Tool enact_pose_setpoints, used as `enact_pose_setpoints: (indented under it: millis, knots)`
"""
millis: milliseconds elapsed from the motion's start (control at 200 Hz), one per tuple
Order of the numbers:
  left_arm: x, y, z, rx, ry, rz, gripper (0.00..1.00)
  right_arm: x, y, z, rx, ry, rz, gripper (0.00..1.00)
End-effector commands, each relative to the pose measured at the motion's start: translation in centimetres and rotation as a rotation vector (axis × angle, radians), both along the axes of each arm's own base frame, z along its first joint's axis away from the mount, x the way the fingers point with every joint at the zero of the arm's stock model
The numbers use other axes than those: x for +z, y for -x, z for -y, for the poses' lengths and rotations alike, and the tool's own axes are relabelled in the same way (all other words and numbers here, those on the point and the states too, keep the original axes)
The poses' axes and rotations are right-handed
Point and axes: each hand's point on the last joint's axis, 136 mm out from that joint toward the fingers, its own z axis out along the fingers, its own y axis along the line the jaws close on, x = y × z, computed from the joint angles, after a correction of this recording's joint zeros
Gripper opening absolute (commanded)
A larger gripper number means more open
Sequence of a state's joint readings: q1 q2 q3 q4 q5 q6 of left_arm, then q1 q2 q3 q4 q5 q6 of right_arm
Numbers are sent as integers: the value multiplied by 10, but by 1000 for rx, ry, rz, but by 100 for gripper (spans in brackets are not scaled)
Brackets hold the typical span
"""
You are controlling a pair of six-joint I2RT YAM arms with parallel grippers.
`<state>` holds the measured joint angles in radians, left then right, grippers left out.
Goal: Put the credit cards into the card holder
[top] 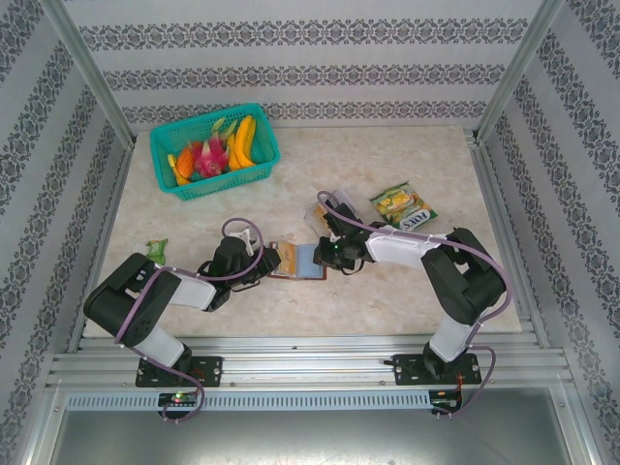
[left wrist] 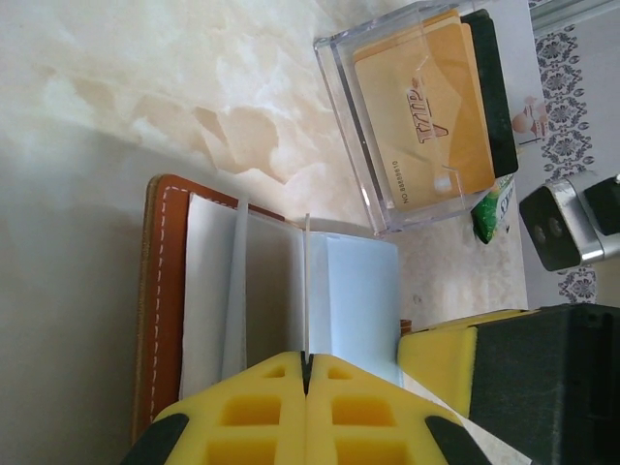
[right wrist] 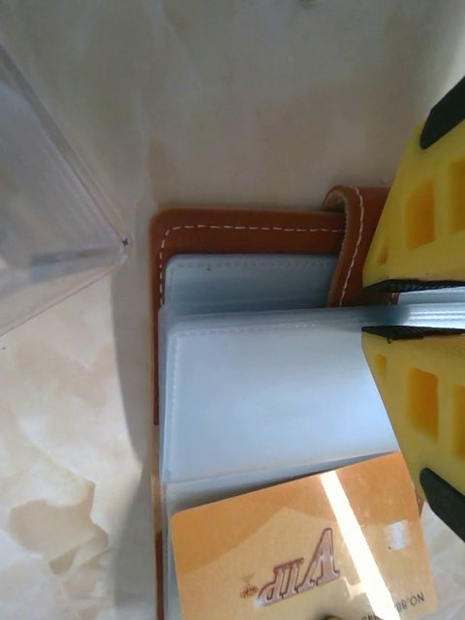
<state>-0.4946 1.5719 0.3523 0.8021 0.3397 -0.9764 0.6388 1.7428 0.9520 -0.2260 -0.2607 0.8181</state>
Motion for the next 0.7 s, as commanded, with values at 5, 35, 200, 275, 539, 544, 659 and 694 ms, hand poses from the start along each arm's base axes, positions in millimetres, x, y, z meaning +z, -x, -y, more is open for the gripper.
enact_pose_setpoints:
  millis: [5,35,200,275,539,544,659,694]
  knots:
    - [17,-4,14,-35,52,50,0,-15,1,10,-6,64,-27,19]
    - [19,-3,15,-41,57,53,0,-16,2,10,-7,66,-30,19]
    - [21,-3,22,-77,68,52,0,-20,2,13,-15,79,-34,19]
    - [17,-1,22,-82,62,39,0,-21,2,13,-16,82,-38,19]
    - [-6,-2,10,-34,-25,-23,0,-15,2,12,-14,69,-26,19]
    - [-6,-2,10,-32,-27,-25,0,-15,2,12,-14,69,-26,19]
    - [-10,-2,9,-27,-37,-37,0,-15,2,12,-15,67,-25,19]
    - [-9,-2,8,-25,-38,-33,0,-15,2,12,-14,65,-25,19]
